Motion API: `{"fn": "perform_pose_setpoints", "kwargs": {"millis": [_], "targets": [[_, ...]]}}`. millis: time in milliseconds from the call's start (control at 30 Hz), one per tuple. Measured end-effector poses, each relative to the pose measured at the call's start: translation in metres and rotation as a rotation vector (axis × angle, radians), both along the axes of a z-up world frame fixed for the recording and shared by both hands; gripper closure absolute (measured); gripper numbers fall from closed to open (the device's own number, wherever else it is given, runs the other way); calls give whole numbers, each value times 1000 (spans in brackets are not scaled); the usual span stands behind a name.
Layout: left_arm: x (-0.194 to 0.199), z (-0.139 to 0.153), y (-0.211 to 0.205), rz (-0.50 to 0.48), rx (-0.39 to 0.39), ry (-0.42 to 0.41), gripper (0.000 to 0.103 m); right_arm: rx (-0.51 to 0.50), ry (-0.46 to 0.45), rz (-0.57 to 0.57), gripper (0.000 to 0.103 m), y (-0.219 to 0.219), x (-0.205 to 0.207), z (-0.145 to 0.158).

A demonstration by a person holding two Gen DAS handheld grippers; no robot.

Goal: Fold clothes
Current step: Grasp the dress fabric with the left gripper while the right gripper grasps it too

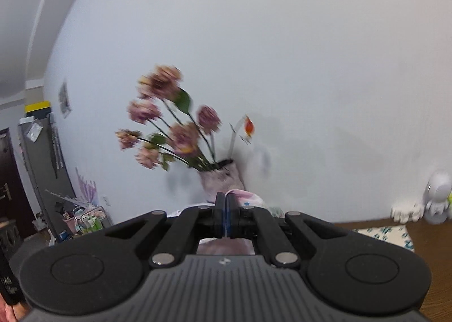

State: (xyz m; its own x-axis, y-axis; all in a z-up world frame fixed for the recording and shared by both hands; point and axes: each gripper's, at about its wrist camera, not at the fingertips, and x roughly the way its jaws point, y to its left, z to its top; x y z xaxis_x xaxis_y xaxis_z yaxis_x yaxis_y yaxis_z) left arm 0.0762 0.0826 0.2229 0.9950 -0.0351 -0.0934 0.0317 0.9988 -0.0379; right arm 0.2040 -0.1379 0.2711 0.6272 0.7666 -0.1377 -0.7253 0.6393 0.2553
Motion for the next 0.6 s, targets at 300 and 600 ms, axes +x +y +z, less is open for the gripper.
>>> {"fn": "perform_pose_setpoints", "kwargs": {"millis": [300, 600], "targets": [[-76, 21, -37, -10, 86, -70, 103, -61, -95, 13, 103, -43, -93, 19], [-57, -35, -3, 102, 19, 152, 103, -162, 67, 100, 102, -20, -90, -33]]}}
